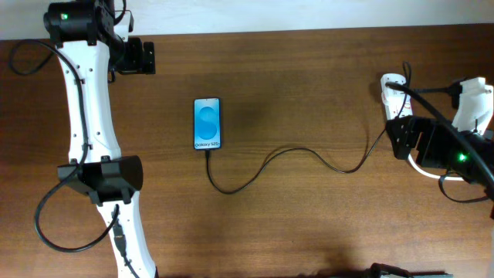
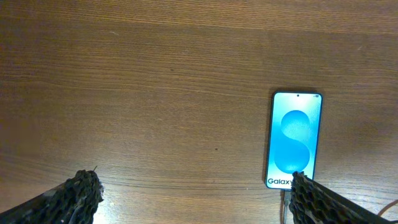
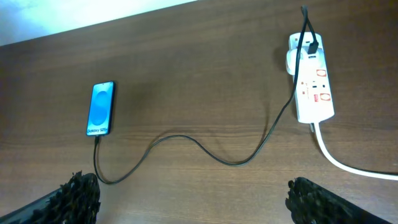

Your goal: Plug charger to phone and switch on socket

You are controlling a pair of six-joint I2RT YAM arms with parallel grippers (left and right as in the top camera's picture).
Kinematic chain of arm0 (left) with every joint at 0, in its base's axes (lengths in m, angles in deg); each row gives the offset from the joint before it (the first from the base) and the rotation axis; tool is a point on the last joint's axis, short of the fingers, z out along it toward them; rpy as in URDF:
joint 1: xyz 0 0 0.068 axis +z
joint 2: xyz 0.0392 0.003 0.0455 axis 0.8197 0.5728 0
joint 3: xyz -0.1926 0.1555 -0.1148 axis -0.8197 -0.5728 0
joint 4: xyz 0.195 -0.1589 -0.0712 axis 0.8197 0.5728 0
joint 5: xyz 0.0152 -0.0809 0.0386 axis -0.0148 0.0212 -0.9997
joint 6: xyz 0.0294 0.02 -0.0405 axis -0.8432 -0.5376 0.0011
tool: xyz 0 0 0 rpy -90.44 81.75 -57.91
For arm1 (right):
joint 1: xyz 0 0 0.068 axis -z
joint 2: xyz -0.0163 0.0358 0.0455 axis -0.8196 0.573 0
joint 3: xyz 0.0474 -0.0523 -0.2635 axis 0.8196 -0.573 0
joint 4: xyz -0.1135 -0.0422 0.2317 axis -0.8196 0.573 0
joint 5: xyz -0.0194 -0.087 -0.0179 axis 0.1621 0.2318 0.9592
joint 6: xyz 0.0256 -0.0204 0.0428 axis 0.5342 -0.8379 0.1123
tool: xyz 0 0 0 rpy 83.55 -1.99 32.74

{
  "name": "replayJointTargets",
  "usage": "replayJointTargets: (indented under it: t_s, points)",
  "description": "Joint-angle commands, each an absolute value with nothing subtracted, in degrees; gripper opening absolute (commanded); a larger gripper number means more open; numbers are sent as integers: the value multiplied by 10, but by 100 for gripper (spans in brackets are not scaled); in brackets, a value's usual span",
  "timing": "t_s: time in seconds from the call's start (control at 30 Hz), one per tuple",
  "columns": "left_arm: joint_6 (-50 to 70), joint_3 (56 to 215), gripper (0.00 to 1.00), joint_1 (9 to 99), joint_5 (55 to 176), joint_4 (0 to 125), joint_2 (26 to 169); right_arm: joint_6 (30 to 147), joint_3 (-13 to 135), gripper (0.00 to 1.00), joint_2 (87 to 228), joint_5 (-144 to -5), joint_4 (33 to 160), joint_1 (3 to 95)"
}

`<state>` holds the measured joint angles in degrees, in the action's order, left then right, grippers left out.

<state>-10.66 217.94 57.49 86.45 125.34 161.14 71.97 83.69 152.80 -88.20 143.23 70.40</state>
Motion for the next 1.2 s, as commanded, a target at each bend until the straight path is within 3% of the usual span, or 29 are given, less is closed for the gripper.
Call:
replayJointTargets:
  t_s: [0.0,0.27,0.53,0.7,1.17]
  points:
    - [-115,2182,99,578,858,1254,1611,718,845,99,1543,-871,1432,700]
    - [-115,2182,99,578,858,1254,1611,718,844,98,1581,-870,1432,694]
    - [-115,2182,99,578,858,1254,1611,712,844,98,1519,-783,1391,616]
    - [-115,2182,100,578,858,1254,1611,714,765,99,1440,-784,1247,609]
    - [-115,2182,99,578,858,1254,1611,714,199,98,1092,-785,674,564]
